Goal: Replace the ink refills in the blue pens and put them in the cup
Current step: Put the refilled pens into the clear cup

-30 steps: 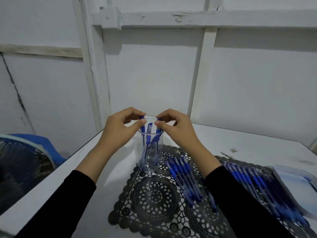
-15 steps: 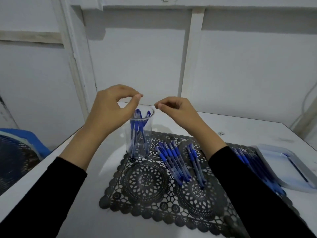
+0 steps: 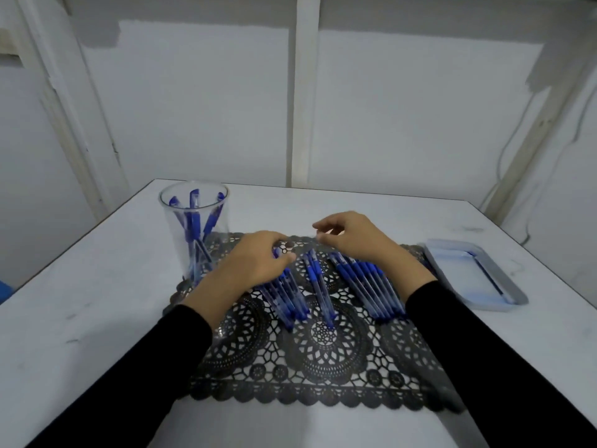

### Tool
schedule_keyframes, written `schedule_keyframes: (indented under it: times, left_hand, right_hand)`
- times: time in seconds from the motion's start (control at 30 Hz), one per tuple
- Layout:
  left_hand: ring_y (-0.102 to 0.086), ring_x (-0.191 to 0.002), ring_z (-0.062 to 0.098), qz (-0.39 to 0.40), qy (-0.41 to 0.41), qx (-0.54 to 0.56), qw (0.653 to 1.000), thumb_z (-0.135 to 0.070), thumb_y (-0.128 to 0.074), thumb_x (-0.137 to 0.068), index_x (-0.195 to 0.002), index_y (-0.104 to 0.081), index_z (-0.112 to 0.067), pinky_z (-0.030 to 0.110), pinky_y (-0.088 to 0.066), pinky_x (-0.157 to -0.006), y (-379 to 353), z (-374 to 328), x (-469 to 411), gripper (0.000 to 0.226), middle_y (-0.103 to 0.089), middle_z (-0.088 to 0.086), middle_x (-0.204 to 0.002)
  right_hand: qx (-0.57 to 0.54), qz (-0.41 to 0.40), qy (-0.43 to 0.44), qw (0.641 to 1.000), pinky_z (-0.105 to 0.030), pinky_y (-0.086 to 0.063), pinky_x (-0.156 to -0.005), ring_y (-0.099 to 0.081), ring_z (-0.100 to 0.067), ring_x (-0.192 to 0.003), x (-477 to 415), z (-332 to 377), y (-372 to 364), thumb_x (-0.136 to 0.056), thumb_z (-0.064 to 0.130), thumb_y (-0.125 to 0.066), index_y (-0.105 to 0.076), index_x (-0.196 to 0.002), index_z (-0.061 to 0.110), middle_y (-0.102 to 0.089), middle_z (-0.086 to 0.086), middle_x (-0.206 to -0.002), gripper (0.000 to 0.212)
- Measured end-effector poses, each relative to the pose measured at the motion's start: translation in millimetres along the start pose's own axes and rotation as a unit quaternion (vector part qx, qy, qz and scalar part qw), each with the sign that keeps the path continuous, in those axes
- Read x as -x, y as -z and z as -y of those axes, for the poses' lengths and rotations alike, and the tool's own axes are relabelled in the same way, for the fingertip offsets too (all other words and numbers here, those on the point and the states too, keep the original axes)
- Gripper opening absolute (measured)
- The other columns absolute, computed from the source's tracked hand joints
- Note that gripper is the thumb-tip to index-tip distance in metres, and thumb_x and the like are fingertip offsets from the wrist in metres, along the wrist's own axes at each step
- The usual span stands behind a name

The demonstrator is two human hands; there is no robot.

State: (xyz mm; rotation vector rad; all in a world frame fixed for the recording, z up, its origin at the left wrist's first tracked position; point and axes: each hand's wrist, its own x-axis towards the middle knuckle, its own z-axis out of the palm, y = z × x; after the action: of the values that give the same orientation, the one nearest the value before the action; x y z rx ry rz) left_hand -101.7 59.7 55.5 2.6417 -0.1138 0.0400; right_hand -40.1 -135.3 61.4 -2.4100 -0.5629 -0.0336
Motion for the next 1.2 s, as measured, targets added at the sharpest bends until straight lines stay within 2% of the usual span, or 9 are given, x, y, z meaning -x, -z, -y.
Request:
schedule_keyframes:
  times: [0.1, 0.23, 0.5, 0.7, 0.83, 0.93, 1.03, 1.1, 1.2]
  left_hand:
    - [-0.049, -0.130, 0.024, 0.021, 0.009, -0.038, 0.999, -0.050, -0.060, -0.093, -0.148, -0.043, -0.017, 0.033, -0.039, -0.103, -11, 15, -7, 0.067, -0.048, 0.006, -0.147]
    - [-0.047, -0.132, 0.023, 0.031, 0.002, -0.037, 0.999, -0.054, -0.062, -0.091, -0.148, -0.042, -0.016, 0.033, -0.038, -0.105, -17, 22, -13, 0.072, -0.048, 0.006, -0.146]
    - [-0.045, -0.134, 0.023, 0.060, -0.003, -0.062, 0.996, -0.057, -0.063, -0.088, -0.150, -0.039, -0.013, 0.034, -0.037, -0.106, -15, 17, -24, 0.079, -0.046, 0.006, -0.148]
    - [-0.045, -0.132, 0.022, 0.055, -0.007, -0.058, 0.997, -0.054, -0.066, -0.087, -0.147, -0.044, -0.016, 0.033, -0.037, -0.105, -16, 16, -27, 0.074, -0.049, 0.005, -0.145]
    - [-0.045, -0.132, 0.017, 0.010, -0.027, 0.018, 0.999, -0.044, -0.072, -0.087, -0.144, -0.047, -0.019, 0.026, -0.033, -0.100, -19, 14, -23, 0.067, -0.049, 0.000, -0.144]
    - [-0.048, -0.127, 0.013, -0.037, -0.054, 0.118, 0.991, -0.034, -0.077, -0.084, -0.140, -0.051, -0.024, 0.022, -0.034, -0.097, -22, 11, -22, 0.063, -0.049, -0.005, -0.143]
    - [-0.056, -0.124, 0.016, -0.059, -0.046, 0.285, 0.955, -0.018, -0.080, -0.082, -0.138, -0.053, -0.028, 0.025, -0.048, -0.097, -24, 9, -20, 0.063, -0.049, -0.008, -0.143]
    - [-0.064, -0.115, 0.013, -0.076, -0.043, 0.356, 0.930, -0.011, -0.080, -0.082, -0.138, -0.054, -0.029, 0.022, -0.055, -0.087, -25, 6, -19, 0.065, -0.052, -0.007, -0.142]
    - [-0.068, -0.106, 0.004, -0.089, -0.049, 0.422, 0.901, -0.005, -0.078, -0.083, -0.138, -0.053, -0.033, 0.014, -0.055, -0.078, -26, -1, -13, 0.067, -0.056, 0.000, -0.140]
  right_hand:
    - [0.039, 0.060, 0.003, 0.997, -0.020, -0.040, -0.087, -0.056, -0.008, -0.105, 0, -10, -9, -0.092, 0.035, -0.065, -0.060, -0.131, 0.022, -0.063, 0.004, -0.128, 0.042]
    - [0.051, 0.124, 0.009, 0.991, -0.031, -0.040, -0.100, -0.051, -0.015, -0.123, -3, -18, -15, -0.089, 0.039, -0.067, -0.054, -0.136, 0.027, -0.055, 0.006, -0.139, 0.050]
    - [0.066, 0.166, 0.009, 0.984, -0.036, -0.038, -0.107, -0.047, -0.018, -0.130, -13, -29, -15, -0.087, 0.040, -0.070, -0.047, -0.142, 0.024, -0.049, 0.002, -0.144, 0.061]
    - [0.091, 0.173, 0.009, 0.981, -0.042, -0.040, -0.105, -0.048, -0.020, -0.124, -21, -28, -14, -0.084, 0.042, -0.072, -0.058, -0.130, 0.022, -0.051, 0.000, -0.136, 0.052]
    - [0.074, 0.163, -0.003, 0.984, -0.043, -0.042, -0.103, -0.050, -0.020, -0.119, -23, -32, -12, -0.079, 0.045, -0.077, -0.059, -0.122, 0.023, -0.054, 0.000, -0.128, 0.052]
    - [0.023, 0.140, -0.004, 0.990, -0.037, -0.044, -0.098, -0.053, -0.017, -0.113, -19, -33, -6, -0.077, 0.043, -0.078, -0.059, -0.117, 0.023, -0.057, 0.002, -0.121, 0.049]
    - [-0.040, 0.108, -0.001, 0.993, -0.028, -0.047, -0.085, -0.057, -0.014, -0.100, -13, -33, 1, -0.077, 0.035, -0.081, -0.058, -0.112, 0.021, -0.060, 0.000, -0.110, 0.044]
    - [-0.111, 0.093, -0.007, 0.989, -0.023, -0.049, -0.076, -0.060, -0.013, -0.088, -8, -34, 4, -0.077, 0.025, -0.081, -0.057, -0.111, 0.017, -0.059, -0.002, -0.103, 0.042]
    - [-0.203, 0.064, -0.008, 0.977, -0.021, -0.052, -0.071, -0.067, -0.016, -0.081, 0, -33, 9, -0.081, 0.012, -0.078, -0.059, -0.110, 0.014, -0.062, -0.010, -0.102, 0.035]
